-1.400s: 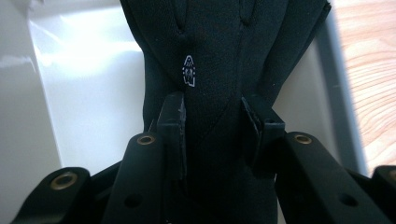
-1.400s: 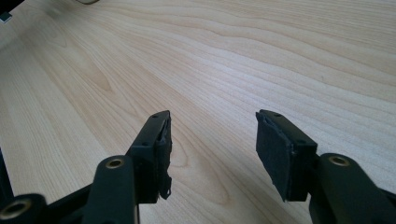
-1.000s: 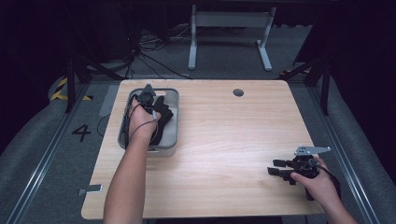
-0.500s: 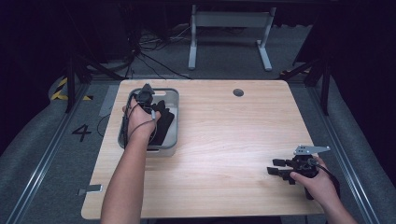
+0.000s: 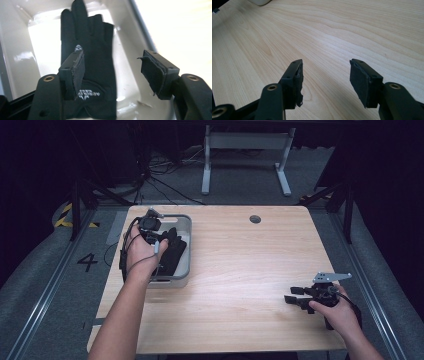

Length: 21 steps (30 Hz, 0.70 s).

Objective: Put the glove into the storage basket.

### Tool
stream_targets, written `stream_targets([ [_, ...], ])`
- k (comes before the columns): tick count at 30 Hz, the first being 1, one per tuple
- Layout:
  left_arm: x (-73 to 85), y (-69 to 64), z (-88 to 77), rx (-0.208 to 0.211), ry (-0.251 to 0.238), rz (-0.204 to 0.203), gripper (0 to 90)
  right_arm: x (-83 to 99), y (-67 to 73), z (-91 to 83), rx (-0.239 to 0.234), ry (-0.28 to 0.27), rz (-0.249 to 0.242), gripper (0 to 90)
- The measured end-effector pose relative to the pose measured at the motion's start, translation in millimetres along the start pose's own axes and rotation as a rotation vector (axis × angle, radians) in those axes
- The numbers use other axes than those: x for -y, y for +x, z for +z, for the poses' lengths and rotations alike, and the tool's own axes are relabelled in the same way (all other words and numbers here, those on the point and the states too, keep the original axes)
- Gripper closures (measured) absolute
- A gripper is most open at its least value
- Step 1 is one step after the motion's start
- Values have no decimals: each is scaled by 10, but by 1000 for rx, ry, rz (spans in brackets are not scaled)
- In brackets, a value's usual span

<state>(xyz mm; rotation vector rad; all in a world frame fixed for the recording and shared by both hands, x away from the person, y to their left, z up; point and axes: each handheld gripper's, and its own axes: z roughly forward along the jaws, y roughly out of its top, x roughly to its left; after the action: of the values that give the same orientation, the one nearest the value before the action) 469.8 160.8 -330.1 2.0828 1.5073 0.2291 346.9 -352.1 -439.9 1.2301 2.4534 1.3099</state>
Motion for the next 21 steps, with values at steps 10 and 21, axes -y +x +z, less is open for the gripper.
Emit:
stream_targets([
  [10,323,-417,-369,121,-42,158,368,-38,0,34,-1,2,-12,445],
  [21,672,-783,-398,248,-37,306,363,-12,-12,-7,7,-5,-9,441],
])
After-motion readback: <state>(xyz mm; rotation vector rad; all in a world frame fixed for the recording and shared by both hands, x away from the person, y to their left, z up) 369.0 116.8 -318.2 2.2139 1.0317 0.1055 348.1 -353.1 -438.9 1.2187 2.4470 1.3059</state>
